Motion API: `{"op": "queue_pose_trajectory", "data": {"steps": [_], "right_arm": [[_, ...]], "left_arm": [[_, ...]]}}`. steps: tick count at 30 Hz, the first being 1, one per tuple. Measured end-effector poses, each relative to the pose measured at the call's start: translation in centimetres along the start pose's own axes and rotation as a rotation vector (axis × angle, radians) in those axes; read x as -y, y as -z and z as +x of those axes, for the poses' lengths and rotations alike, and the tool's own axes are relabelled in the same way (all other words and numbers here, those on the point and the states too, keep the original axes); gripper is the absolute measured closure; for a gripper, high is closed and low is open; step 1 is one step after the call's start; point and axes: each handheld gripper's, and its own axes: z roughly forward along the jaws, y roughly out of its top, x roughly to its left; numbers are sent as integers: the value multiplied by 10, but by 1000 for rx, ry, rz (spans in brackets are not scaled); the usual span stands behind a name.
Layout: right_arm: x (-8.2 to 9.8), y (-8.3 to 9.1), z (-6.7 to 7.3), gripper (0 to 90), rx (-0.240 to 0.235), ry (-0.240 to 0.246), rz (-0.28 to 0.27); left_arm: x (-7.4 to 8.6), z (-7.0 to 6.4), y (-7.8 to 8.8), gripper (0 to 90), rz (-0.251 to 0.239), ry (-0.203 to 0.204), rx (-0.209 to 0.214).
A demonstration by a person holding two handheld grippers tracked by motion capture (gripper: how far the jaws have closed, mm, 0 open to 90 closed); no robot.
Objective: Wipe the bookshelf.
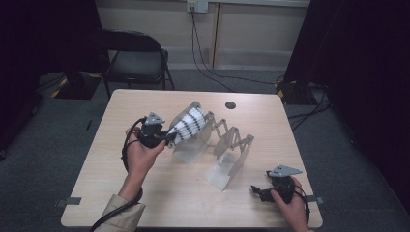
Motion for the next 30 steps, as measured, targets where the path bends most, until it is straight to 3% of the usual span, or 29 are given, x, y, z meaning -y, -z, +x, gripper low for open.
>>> {"op": "queue_pose_trajectory", "data": {"steps": [22,30], "right_arm": [[0,0,0,115,0,1,1],[0,0,0,115,-2,2,-1]], "left_arm": [[50,-4,-40,792,105,41,7],[63,-6,-47,790,134,42,8]]}}
